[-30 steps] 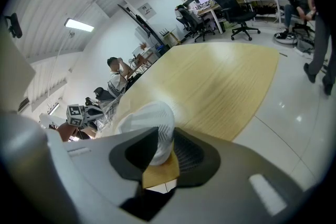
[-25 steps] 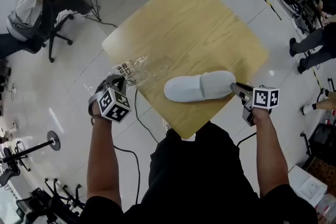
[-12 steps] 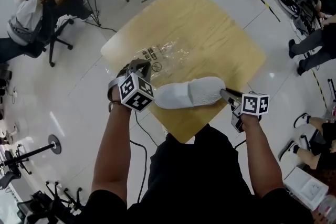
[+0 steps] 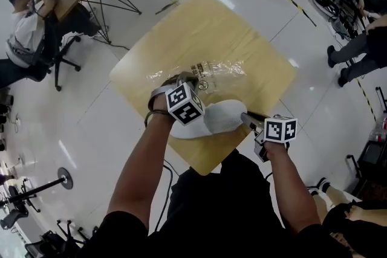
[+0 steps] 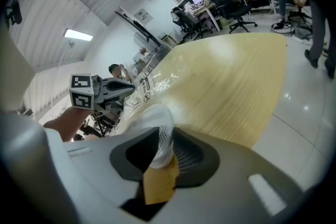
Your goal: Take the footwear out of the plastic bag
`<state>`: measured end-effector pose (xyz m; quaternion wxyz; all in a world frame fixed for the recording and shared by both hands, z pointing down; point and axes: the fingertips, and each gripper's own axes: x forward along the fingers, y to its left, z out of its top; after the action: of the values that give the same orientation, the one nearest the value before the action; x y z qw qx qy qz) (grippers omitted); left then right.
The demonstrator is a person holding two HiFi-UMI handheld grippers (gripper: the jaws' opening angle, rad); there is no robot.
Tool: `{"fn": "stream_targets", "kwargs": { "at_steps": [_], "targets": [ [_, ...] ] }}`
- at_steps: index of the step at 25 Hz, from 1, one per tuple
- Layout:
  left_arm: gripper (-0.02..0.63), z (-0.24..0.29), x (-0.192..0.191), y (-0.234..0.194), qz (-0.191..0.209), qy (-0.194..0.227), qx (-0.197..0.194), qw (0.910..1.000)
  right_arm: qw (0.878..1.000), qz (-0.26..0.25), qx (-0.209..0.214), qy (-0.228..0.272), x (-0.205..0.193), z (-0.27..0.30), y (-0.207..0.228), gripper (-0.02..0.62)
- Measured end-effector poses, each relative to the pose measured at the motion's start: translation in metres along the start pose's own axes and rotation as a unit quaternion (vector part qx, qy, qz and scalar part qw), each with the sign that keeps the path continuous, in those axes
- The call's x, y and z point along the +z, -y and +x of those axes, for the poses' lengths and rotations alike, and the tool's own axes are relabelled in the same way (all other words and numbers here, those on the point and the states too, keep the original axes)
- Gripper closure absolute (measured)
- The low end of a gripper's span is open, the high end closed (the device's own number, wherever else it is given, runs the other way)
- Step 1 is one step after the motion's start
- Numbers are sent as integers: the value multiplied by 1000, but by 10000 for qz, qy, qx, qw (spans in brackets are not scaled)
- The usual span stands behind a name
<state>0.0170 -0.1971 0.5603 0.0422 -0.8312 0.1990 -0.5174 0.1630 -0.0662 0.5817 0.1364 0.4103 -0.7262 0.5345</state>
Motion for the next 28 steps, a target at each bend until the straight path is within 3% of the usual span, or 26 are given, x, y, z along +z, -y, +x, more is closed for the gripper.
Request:
{"fn": "stream_targets", "kwargs": {
  "at_steps": [7,10,14,18,20,21,24,26,28],
  "targets": [
    [581,29,11,2,24,-5,-263,9997,9999,34,113,42,3,-2,4,506],
    [554,28,10,-2,-241,121,-295,9992,9999,-148,31,-29,5,-6,5,458],
    [548,3,8,-11,-566,478,-138,9972,9982,-566,-157,96,11,-23,-5,455],
    [551,-48,-1,-17,-1213,1059,101,9869,9952,-754,-79,624,15,-47,-38,524],
    [573,-76,-11,-11,-1814,1372,103,9737,9916,-804,187,991,14,-58,-65,587],
    [590,-89,-17,-6,-2243,1514,49,9627,9883,-866,386,1191,12,-64,-81,594],
    [598,-119,-32,31,-3648,1883,-433,9108,9782,-1138,725,1581,-4,-75,-126,594],
    [600,-131,-35,70,-4211,2048,-874,8793,9765,-1223,772,1597,-21,-75,-147,594],
    [600,-141,-36,109,-4396,2060,-1236,8655,9779,-1286,760,1460,-36,-72,-163,595]
  ]
}}
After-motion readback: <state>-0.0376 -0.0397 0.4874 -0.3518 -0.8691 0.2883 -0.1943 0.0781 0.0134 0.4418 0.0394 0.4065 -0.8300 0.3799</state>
